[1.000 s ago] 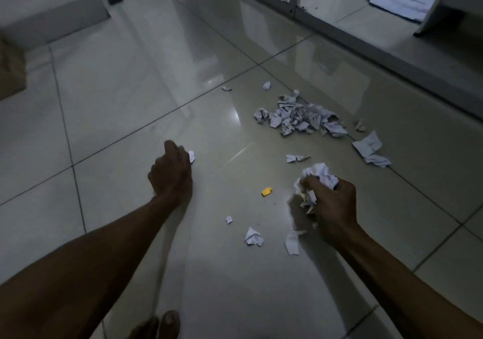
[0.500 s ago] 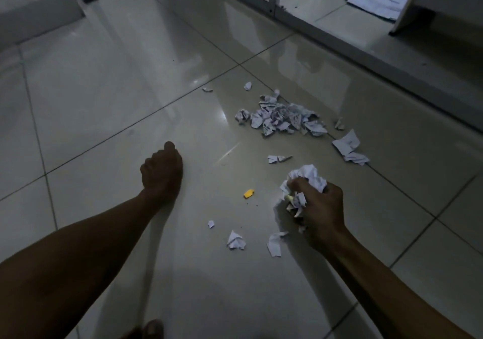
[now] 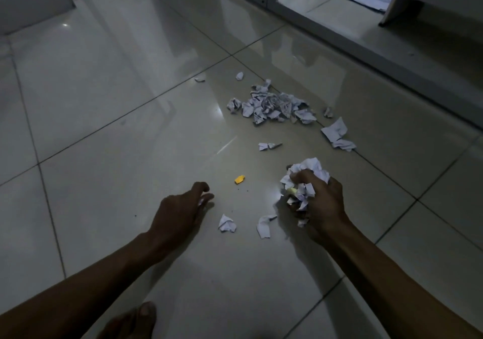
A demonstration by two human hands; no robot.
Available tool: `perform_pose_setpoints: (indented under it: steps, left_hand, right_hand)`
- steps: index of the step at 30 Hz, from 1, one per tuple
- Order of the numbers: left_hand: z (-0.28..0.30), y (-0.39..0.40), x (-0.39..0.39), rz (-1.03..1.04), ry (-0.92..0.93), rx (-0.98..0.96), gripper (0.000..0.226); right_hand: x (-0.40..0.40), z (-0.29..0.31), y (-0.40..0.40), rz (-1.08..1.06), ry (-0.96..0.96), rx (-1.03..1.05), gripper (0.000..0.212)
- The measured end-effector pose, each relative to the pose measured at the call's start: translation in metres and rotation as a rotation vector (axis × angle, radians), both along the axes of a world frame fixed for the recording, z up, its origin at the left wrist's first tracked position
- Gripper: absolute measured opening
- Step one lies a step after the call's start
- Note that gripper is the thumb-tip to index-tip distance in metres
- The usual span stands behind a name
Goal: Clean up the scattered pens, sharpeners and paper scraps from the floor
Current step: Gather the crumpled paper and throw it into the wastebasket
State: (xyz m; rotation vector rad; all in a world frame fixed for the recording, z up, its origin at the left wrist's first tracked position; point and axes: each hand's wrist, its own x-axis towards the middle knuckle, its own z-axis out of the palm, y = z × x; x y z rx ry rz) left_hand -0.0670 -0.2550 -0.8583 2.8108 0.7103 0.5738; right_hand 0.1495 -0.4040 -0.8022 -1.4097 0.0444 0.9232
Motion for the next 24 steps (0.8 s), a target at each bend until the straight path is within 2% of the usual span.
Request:
perform_pose_setpoints:
  steps: [5, 9, 14, 17, 19, 20, 22, 23, 24]
  left_hand:
    - [-0.011, -0.015, -0.014, 0.077, 0.053, 0.208, 0.036]
    - [-0.011, -0.016, -0.009, 0.137, 0.145, 0.256, 0.034]
    - [-0.009, -0.011, -0.012, 0.095, 0.199, 0.151, 0.027]
    - [-0.003, -0.006, -0.012, 0.108, 0.087, -0.001, 0.022]
    - [0.006, -0.008, -0.004, 0.263, -0.056, -0.282, 0.033]
    - [0.011, -0.008, 0.003, 0.390, -0.177, -0.509, 0.040]
    - [0.020, -0.004, 0.015, 0.644, -0.530, -1.208, 0.042]
    - [0.023, 0.001, 0.016, 0.641, -0.685, -1.603, 0.039]
    - [0.025, 0.006, 0.014, 0.532, -0.772, -1.982, 0.035]
  right_hand:
    - [-0.006, 0.008, -0.001, 0.045, 0.009, -0.006, 0.031]
    - [-0.013, 0.013, -0.001, 0.050, 0.056, -0.020, 0.021]
    - [-0.020, 0.013, -0.005, 0.055, 0.055, -0.034, 0.022]
    - [-0.020, 0.010, -0.008, 0.043, 0.045, -0.030, 0.023]
    - [-0.019, 0.008, -0.010, 0.037, 0.053, -0.037, 0.019]
    - [-0.018, 0.006, -0.011, 0.034, 0.058, -0.037, 0.017]
    - [-0.016, 0.002, -0.013, 0.028, 0.064, -0.032, 0.018]
    - [-0.015, 0.000, -0.014, 0.024, 0.069, -0.024, 0.021]
    - [-0.014, -0.003, -0.014, 0.019, 0.080, -0.009, 0.023]
